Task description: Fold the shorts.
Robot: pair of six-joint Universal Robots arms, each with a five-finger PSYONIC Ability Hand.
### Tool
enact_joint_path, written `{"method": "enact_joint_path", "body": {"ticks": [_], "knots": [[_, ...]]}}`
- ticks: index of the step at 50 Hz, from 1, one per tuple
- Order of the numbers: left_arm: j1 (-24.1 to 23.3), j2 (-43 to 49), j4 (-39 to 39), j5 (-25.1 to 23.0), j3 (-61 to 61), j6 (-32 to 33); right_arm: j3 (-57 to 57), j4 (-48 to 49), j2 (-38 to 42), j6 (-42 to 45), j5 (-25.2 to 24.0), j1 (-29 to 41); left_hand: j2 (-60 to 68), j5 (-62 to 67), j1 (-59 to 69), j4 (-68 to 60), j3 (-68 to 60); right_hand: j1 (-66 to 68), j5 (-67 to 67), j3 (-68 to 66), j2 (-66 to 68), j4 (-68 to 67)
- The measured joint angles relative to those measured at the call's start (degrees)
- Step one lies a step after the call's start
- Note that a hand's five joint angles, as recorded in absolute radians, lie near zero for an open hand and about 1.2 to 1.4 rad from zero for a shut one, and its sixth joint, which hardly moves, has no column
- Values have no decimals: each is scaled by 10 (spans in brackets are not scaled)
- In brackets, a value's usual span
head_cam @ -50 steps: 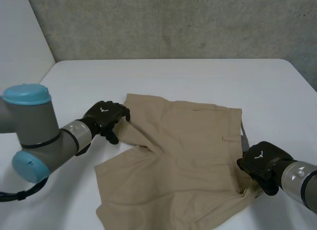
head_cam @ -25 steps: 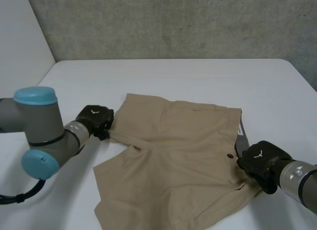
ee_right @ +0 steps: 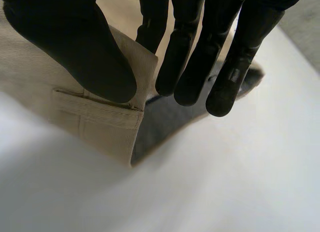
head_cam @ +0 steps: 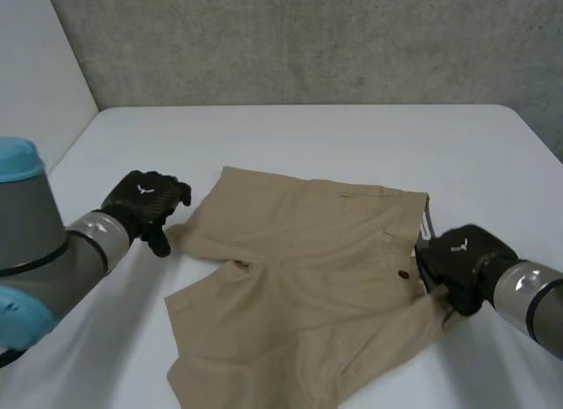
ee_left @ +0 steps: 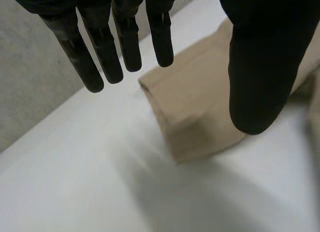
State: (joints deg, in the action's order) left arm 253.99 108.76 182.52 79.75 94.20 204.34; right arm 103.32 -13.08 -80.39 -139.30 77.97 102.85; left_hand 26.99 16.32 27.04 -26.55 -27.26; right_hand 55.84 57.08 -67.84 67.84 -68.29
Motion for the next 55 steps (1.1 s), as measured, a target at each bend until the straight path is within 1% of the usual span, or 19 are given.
{"method": "enact_joint_path", "body": {"ticks": [4,5,6,7,11,12,14,15,16,20,21,26,29,34,39,43,49,52,55], "knots": [[-19,-53,-17,9,32,-33,-18,21,6,-38,-1,9,0,0,0,0,0,0,0,0,0,0],[-39,-99,-35,23,62,-71,-21,24,7,-43,-1,11,0,2,0,0,0,0,0,0,0,0],[-39,-99,-35,23,62,-71,-21,24,7,-43,-1,11,0,2,0,0,0,0,0,0,0,0],[-56,-132,-51,37,85,-105,-43,46,26,-79,1,21,1,2,1,-1,-1,0,0,0,0,0],[-89,-179,-85,63,120,-165,-64,58,52,-110,1,28,8,13,4,-10,-5,0,0,0,0,0],[-108,-197,-105,75,134,-196,-73,61,64,-122,1,31,15,24,11,-20,-12,0,0,0,0,0],[-115,-202,-112,80,139,-207,-77,62,69,-126,1,32,15,24,11,-20,-12,0,0,0,0,0],[-149,-221,-142,97,155,-251,-82,64,76,-133,0,33,38,44,37,-43,-33,0,0,0,0,0],[-149,-221,-142,97,155,-251,-82,64,76,-133,0,33,38,44,37,-43,-33,0,0,0,0,0],[-209,-235,-182,125,169,-317,-100,79,98,-157,-1,39,78,81,81,-83,-75,0,1,0,0,0],[-235,-235,-191,139,171,-344,-103,86,100,-163,-1,40,109,113,114,-115,-106,0,1,0,0,0],[-290,-227,-199,185,172,-400,-114,106,111,-189,-1,41,120,124,122,-126,-118,0,1,0,0,0],[-314,-215,-197,212,170,-419,-120,110,120,-200,-2,42,122,124,122,-128,-119,0,1,0,0,0],[-335,-193,-194,240,166,-430,-127,112,132,-205,-2,47,122,124,122,-128,-119,0,1,0,0,0],[-341,-169,-190,247,163,-430,-129,111,137,-202,-3,54,117,120,117,-122,-115,0,3,0,0,0],[-345,-141,-181,246,157,-429,-129,112,137,-201,-3,56,78,83,77,-80,-76,0,3,0,0,0],[-365,-92,-153,249,141,-427,-128,118,137,-203,-2,56,60,64,63,-62,-58,0,3,0,0,0],[-373,-77,-144,256,134,-426,-128,121,137,-204,-2,56,41,44,48,-43,-42,0,3,0,0,0],[-383,-54,-136,282,123,-426,-128,126,137,-204,-2,56,25,23,29,-22,-24,0,3,0,0,0]]}}
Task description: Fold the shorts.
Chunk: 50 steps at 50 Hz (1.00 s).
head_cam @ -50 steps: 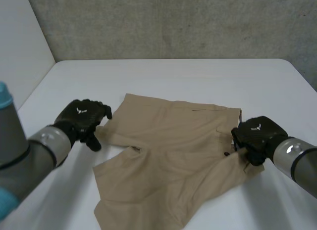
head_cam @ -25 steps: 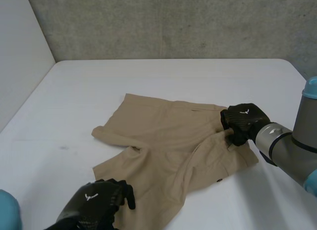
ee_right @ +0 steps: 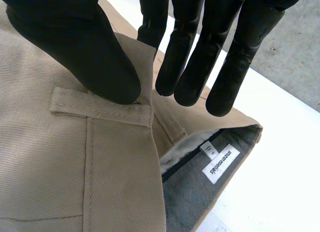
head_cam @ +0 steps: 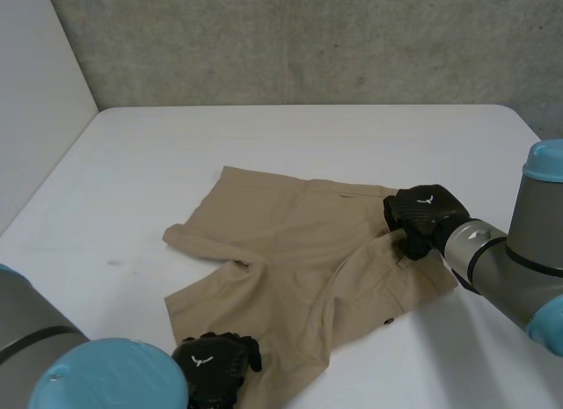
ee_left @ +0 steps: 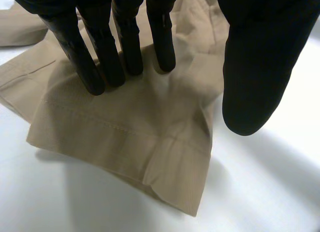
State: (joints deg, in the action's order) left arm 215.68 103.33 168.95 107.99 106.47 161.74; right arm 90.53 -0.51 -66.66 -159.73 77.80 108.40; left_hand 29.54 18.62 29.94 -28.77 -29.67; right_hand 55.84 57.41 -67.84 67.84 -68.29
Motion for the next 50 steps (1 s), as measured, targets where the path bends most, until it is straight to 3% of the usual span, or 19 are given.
{"method": "enact_joint_path", "body": {"ticks": [12,14,15,16,19,23,29,34,39,45,50], "knots": [[-20,32,9,38,-22,6,-1,7,2,1,1,0,-4,-1,-6,3,4,0,0,0,0,0],[-21,36,16,40,-22,7,-1,7,2,2,1,0,171,168,184,-169,-161,0,0,0,0,0],[-21,36,17,41,-22,8,-1,7,2,2,1,0,171,168,184,-169,-161,0,0,0,0,0],[-21,37,26,45,-21,9,-1,7,2,3,2,-1,324,323,342,-325,-314,0,0,0,0,0],[-20,34,38,55,-20,19,0,6,-1,5,4,-2,381,367,360,-390,-376,0,0,0,0,0],[-17,12,47,67,-21,55,3,3,-5,10,4,-4,389,367,360,-397,-383,0,0,0,0,0],[14,-73,44,67,-23,177,29,-39,-41,84,0,-7,390,367,360,-397,-383,0,0,0,0,0],[61,-127,10,32,-27,260,59,-108,-83,194,1,-26,390,367,360,-397,-383,0,0,0,0,0],[116,-154,-43,-29,-40,300,93,-193,-138,289,-1,-70,390,367,360,-397,-384,0,0,0,0,0],[161,-165,-77,-85,-62,308,122,-256,-196,336,-7,-108,390,367,360,-399,-384,0,0,0,0,0],[195,-160,-86,-137,-101,321,129,-294,-258,345,-52,-143,391,367,360,-399,-385,0,0,0,0,0]]}}
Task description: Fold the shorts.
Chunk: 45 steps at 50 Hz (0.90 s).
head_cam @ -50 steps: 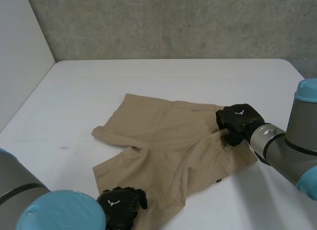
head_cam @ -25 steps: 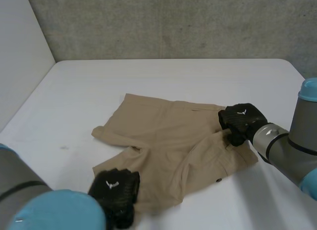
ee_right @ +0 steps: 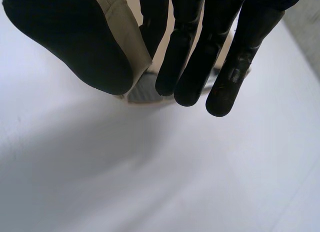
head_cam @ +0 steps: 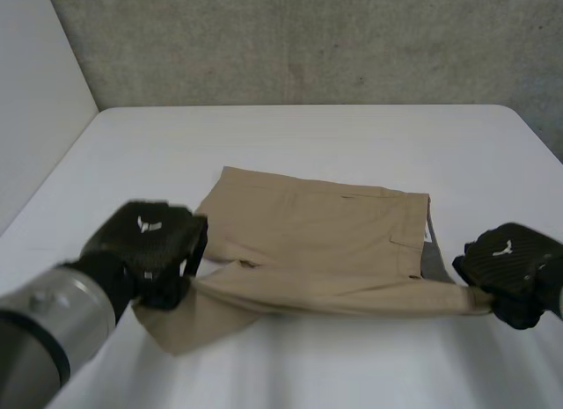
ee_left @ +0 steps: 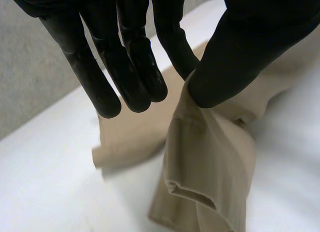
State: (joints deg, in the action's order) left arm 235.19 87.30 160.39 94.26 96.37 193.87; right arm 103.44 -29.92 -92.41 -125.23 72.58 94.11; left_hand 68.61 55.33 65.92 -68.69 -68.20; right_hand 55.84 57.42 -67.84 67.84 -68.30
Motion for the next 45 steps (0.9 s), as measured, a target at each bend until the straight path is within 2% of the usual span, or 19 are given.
{"method": "enact_joint_path", "body": {"ticks": [4,8,9,14,19,24,29,33,38,39,45], "knots": [[29,21,-18,-58,-49,43,0,-33,-50,-4,-66,-34,0,0,0,0,0,0,0,0,0,0],[29,36,-59,-80,-74,69,2,-62,-63,-9,-94,-49,0,0,0,0,0,0,0,0,0,0],[23,43,-95,-91,-85,79,4,-81,-66,-9,-104,-54,0,0,0,0,0,0,0,0,0,0],[10,49,-166,-116,-101,89,7,-110,-66,-3,-112,-61,0,0,0,0,0,0,0,0,0,0],[17,53,-161,-133,-108,91,8,-91,-57,3,-110,-61,0,0,0,0,0,0,0,0,0,0],[37,89,-100,-137,-115,95,-1,-34,-5,-6,-104,-56,0,0,0,0,0,0,0,0,0,0],[60,169,-25,-136,-143,112,-37,22,81,-41,-88,-42,1,0,0,0,0,0,0,0,0,0],[72,254,40,-135,-195,132,-101,64,165,-81,-40,-3,1,0,0,0,0,0,0,0,0,0],[76,336,106,-135,-262,153,-167,111,231,-120,17,35,1,0,0,0,-1,0,0,0,0,0],[77,360,126,-135,-283,160,-193,136,256,-138,40,49,1,0,0,0,-1,0,0,0,0,0],[85,470,215,-134,-390,191,-263,247,327,-189,102,84,1,0,0,0,-1,0,0,0,0,0]]}}
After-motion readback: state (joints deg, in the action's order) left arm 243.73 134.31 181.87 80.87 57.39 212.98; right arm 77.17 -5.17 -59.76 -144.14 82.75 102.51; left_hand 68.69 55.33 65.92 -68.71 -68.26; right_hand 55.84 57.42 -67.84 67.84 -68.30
